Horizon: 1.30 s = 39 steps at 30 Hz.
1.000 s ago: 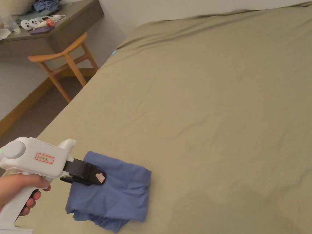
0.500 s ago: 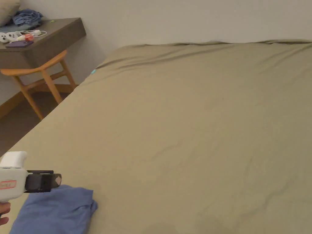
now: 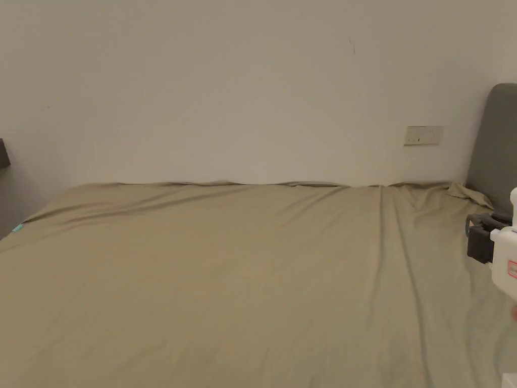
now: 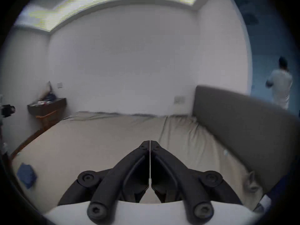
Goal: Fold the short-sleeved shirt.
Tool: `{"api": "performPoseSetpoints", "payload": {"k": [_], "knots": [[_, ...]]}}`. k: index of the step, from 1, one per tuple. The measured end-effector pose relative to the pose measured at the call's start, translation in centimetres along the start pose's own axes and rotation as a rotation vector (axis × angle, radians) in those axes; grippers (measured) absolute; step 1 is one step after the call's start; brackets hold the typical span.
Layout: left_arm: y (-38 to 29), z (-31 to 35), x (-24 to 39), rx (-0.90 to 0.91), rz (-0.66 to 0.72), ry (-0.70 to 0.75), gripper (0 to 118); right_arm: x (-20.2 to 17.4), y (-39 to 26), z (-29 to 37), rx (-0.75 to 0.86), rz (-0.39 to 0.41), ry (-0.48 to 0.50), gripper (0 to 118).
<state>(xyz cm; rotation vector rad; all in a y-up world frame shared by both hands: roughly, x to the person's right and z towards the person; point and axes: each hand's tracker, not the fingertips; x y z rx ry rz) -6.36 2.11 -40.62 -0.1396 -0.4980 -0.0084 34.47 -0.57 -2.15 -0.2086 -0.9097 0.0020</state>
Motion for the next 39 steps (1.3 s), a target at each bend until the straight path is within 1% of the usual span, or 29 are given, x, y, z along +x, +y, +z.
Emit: {"api": "performPoseSetpoints", "payload": {"k": [1,4,6,8,9,11,12,14,17,19,21,23,24,26,27,28,29,30,31,32,34,36,39], "knots": [[-0.1,0.2,1.5,0.013,0.020,-0.019,5,-0.6,1.1,0.3,0.020,-0.004,-0.023,3],[-1.3,1.2,6.7,0.028,-0.017,-0.031,5,-1.1,3.0,0.0,0.027,-0.037,-0.064,3],[-2.1,0.4,10.0,0.004,-0.070,-0.124,5,-2.3,3.6,0.2,0.039,-0.054,-0.046,3],[-2.1,0.0,12.1,-0.039,-0.115,-0.177,5,-3.9,3.7,0.9,0.018,-0.028,-0.021,3],[-2.0,0.0,12.9,-0.039,-0.087,-0.201,5,-4.5,3.6,1.0,0.007,-0.015,-0.012,3],[-1.8,0.1,13.5,-0.017,-0.065,-0.197,5,-4.7,3.3,0.9,0.009,-0.042,-0.013,3],[-1.6,0.1,13.6,-0.011,-0.054,-0.188,5,-4.7,3.2,1.0,0.014,-0.075,0.001,3],[-1.3,1.3,14.2,0.001,-0.042,-0.201,5,-4.9,3.1,1.2,0.020,-0.116,0.044,3],[-0.9,1.8,15.2,0.015,-0.059,-0.214,5,-4.8,3.0,0.5,-0.003,-0.078,0.032,3],[-0.4,2.0,15.4,0.006,-0.068,-0.224,5,-5.0,3.1,0.4,0.006,-0.073,0.027,3],[-0.2,3.1,16.1,0.041,-0.107,-0.218,5,-5.2,3.2,0.4,0.010,-0.064,0.035,3],[0.2,3.4,16.0,0.034,-0.090,-0.220,5,-5.4,3.2,0.7,0.013,-0.057,0.037,3],[0.4,3.4,15.9,0.036,-0.079,-0.230,5,-5.4,3.1,0.7,0.013,-0.057,0.053,3],[0.5,3.6,15.9,0.045,-0.067,-0.246,5,-5.3,3.1,0.5,0.012,-0.053,0.037,3],[0.5,3.4,15.7,0.036,-0.046,-0.288,5,-5.5,3.2,0.7,0.017,-0.046,0.034,10],[0.4,3.3,15.9,0.039,-0.061,-0.262,16,-5.5,3.4,0.7,0.041,-0.025,0.021,39],[0.3,3.2,16.2,0.022,-0.090,-0.201,94,-5.5,3.5,0.5,0.046,-0.008,-0.008,112],[0.2,2.7,16.6,-0.020,-0.101,-0.189,118,-5.8,3.5,0.5,-0.007,-0.018,0.027,116],[-0.8,3.3,16.0,0.053,-0.082,-0.222,118,-5.9,3.9,1.1,0.065,-0.010,0.033,116],[-1.2,3.2,15.9,0.051,-0.068,-0.221,118,-6.0,4.1,1.3,0.064,-0.022,0.058,118],[0.1,3.7,15.6,0.048,-0.046,-0.218,118,-5.9,4.3,1.5,0.052,-0.036,0.080,118],[0.0,4.0,15.5,0.056,-0.050,-0.216,118,-5.9,4.8,1.7,0.048,-0.038,0.086,118],[0.2,3.9,15.8,0.053,-0.064,-0.216,118,-6.5,5.0,1.4,-0.006,-0.035,0.070,118]]}}
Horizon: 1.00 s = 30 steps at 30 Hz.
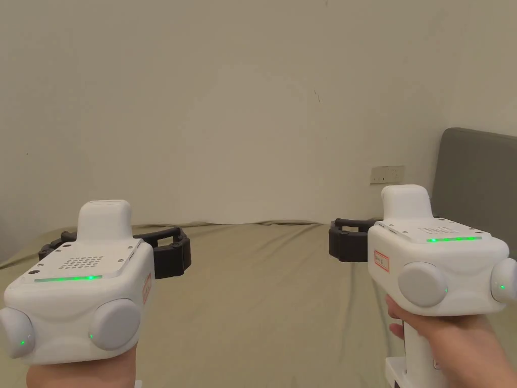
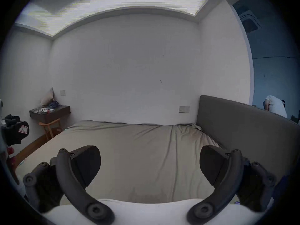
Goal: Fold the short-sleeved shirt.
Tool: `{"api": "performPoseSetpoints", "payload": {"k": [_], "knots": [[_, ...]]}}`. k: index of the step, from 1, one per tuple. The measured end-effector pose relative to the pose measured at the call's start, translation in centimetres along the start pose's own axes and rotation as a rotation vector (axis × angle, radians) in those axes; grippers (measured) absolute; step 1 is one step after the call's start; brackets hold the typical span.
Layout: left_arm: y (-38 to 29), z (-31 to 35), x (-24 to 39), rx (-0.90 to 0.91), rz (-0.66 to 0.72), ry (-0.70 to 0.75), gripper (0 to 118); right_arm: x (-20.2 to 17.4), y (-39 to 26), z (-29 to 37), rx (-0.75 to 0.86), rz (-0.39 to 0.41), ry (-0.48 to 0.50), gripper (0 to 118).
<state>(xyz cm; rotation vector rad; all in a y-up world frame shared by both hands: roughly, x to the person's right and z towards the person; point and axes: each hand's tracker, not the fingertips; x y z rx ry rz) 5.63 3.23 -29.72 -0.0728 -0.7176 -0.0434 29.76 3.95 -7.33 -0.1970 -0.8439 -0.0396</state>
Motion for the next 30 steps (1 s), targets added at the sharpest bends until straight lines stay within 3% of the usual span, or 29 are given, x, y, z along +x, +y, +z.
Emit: {"api": "performPoseSetpoints", "payload": {"k": [2,4,8,13,19,30], "knots": [[0.1,0.0,0.0,-0.004,-0.005,-0.005,118,-0.5,-0.3,0.0,0.010,0.039,-0.069,118],[0.1,0.1,-0.1,-0.009,-0.003,-0.015,118,-1.2,-0.8,0.7,0.041,0.075,-0.052,118],[0.4,0.2,-0.1,-0.022,-0.025,-0.006,118,-1.1,-1.3,1.0,0.001,0.011,0.022,118],[0.8,0.7,-0.3,-0.010,-0.002,0.002,118,-1.3,-1.1,1.0,-0.038,0.052,-0.125,118],[0.9,0.8,-0.2,-0.009,-0.004,0.005,118,-1.1,-1.0,1.4,-0.039,0.017,-0.072,118],[0.2,0.6,-0.1,-0.038,-0.017,0.018,118,-2.1,-0.5,1.8,-0.009,0.036,-0.087,118]]}}
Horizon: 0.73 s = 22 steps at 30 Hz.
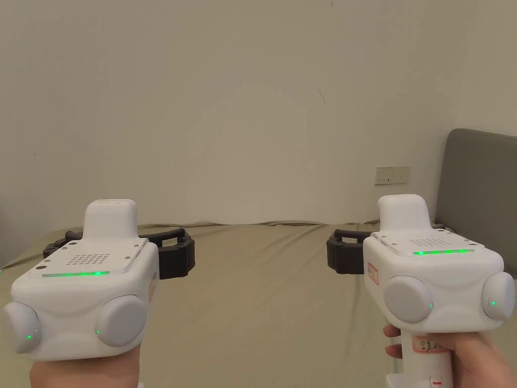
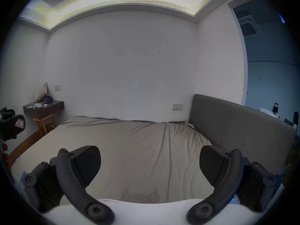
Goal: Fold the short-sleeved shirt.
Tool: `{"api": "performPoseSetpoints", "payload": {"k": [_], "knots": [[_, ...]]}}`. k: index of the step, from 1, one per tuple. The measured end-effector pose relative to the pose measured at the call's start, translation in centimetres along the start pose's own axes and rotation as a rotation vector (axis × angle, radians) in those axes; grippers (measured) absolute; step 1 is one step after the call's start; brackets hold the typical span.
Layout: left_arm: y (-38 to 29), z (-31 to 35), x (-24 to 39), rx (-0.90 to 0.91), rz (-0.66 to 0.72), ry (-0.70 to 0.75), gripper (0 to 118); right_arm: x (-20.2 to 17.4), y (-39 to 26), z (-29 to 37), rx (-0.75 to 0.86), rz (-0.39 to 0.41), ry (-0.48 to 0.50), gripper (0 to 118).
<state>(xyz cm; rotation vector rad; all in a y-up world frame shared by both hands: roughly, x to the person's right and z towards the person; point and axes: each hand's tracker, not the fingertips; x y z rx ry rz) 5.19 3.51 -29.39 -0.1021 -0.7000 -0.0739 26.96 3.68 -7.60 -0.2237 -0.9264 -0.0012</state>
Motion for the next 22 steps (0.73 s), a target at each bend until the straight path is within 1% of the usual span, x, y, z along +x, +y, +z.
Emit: {"api": "performPoseSetpoints", "payload": {"k": [3,5,6,8,12,22], "knots": [[-0.1,0.1,-0.1,-0.005,0.010,-0.010,118,-0.2,-0.1,-0.1,0.018,0.017,-0.059,118],[-0.1,0.0,-0.1,-0.004,0.009,-0.011,118,-0.1,0.0,-0.2,-0.010,-0.003,-0.047,118],[-0.1,0.1,-0.1,-0.006,0.005,-0.012,118,0.1,0.1,-0.1,-0.013,-0.023,-0.021,118],[0.2,0.4,0.0,-0.006,-0.005,-0.022,118,0.2,0.0,-0.1,-0.007,-0.024,-0.023,118],[0.7,1.1,0.4,0.023,-0.021,-0.020,118,0.0,0.1,-0.3,-0.009,-0.001,-0.043,118],[0.7,0.8,0.3,0.011,-0.013,-0.020,118,0.1,0.1,-0.4,-0.018,-0.011,-0.027,118]]}}
